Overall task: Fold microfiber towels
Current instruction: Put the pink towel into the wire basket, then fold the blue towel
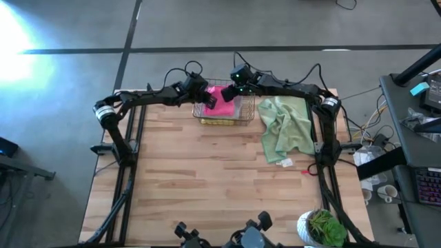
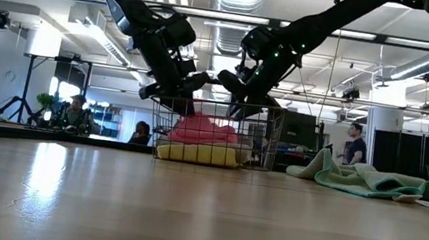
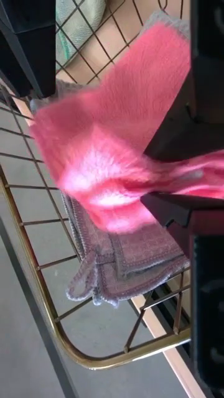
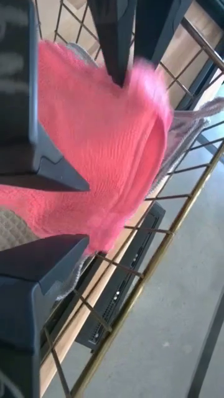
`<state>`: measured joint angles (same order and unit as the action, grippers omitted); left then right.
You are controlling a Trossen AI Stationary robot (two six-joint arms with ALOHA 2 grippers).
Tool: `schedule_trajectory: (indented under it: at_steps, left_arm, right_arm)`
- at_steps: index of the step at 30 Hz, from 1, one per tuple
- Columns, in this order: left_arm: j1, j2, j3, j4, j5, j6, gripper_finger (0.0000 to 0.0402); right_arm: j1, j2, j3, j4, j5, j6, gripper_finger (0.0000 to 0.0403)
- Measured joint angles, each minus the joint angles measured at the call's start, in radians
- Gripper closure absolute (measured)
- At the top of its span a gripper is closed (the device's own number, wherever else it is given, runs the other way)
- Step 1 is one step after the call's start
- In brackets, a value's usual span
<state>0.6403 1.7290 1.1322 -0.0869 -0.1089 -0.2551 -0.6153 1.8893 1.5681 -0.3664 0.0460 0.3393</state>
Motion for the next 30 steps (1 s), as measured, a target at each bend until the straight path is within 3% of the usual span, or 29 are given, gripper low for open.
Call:
schedule_trajectory:
  at_steps: [9, 18, 24, 30]
  left_arm:
    - [0.0, -0.009, 0.032, -0.016, 0.0, 0.0, 0.0262]
    - [0.0, -0.118, 0.056, -0.068, 0.002, 0.035, 0.0253]
    - [-0.008, -0.242, 0.038, -0.162, 0.002, 0.109, 0.0254]
    - [-0.05, -0.345, 0.022, -0.232, 0.002, 0.168, 0.0254]
  right_arm:
    - [-0.01, -0.004, 0.057, -0.114, 0.0, -0.068, 0.0257]
    - [-0.017, -0.064, 0.169, -0.438, -0.001, -0.215, 0.0262]
    - [0.001, -0.191, 0.121, -0.573, 0.0, -0.214, 0.0276]
    - [0.073, -0.355, -0.001, -0.583, -0.002, -0.053, 0.0286]
